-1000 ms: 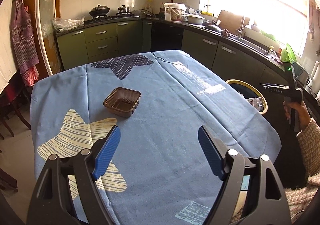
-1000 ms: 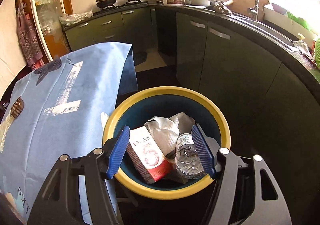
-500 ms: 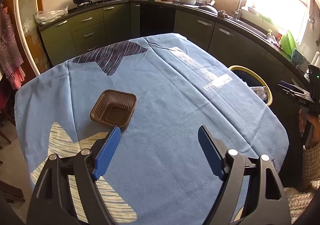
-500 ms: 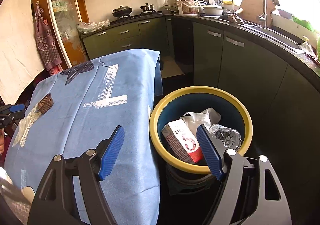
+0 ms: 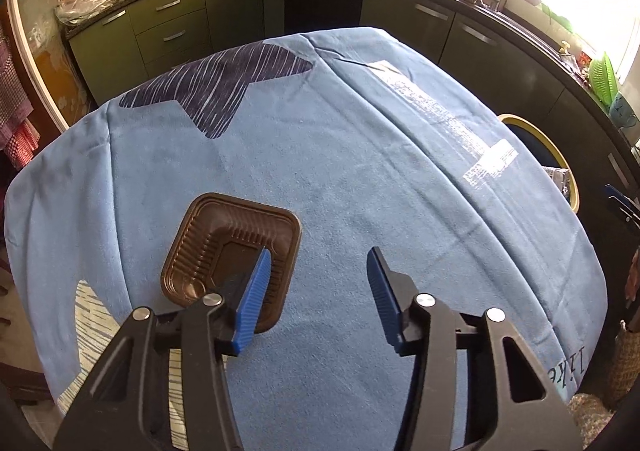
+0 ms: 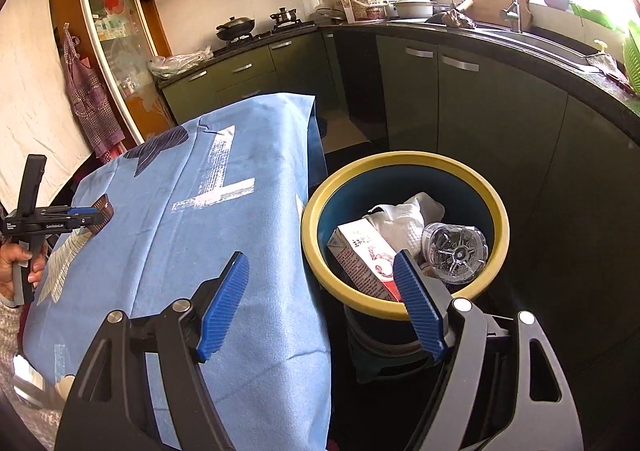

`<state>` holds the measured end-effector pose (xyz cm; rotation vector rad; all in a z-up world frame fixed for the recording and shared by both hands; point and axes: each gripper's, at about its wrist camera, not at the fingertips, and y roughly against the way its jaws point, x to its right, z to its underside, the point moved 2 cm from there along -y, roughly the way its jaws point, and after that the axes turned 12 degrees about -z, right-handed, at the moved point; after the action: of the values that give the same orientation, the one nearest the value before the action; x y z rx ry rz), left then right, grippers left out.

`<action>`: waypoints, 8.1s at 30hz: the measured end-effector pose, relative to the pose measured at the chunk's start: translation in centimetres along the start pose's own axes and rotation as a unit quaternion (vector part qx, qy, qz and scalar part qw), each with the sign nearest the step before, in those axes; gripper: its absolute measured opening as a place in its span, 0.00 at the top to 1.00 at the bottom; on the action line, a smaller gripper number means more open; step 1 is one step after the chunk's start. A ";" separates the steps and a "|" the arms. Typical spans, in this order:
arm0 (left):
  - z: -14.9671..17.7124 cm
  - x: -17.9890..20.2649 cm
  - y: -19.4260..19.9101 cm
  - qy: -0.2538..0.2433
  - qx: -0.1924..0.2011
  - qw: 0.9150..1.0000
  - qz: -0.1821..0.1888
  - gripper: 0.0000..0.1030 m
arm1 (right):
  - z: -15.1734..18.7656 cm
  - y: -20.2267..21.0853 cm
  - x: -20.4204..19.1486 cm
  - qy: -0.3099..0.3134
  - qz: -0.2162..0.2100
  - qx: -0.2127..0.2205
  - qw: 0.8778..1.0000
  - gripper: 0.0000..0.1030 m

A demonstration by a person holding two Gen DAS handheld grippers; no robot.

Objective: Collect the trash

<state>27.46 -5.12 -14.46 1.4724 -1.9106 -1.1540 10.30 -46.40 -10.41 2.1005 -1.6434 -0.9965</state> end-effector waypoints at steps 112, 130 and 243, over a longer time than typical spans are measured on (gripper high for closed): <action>12.8 2.4 21.5 0.155 0.199 0.963 -0.099 0.07 | 3.0 11.8 -5.2 0.070 0.063 0.065 0.993 0.05; 13.7 4.0 26.4 0.128 0.234 0.956 -0.119 0.07 | 4.6 18.6 -9.1 0.095 0.059 0.108 0.988 0.05; 14.2 4.1 25.0 0.107 0.208 0.965 -0.117 0.07 | 4.4 18.3 -9.8 0.103 0.048 0.108 0.988 0.05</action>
<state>1.45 -2.35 -1.80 2.0005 -1.9401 -0.6675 -7.06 -42.03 0.89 2.1513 -1.7930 -0.5711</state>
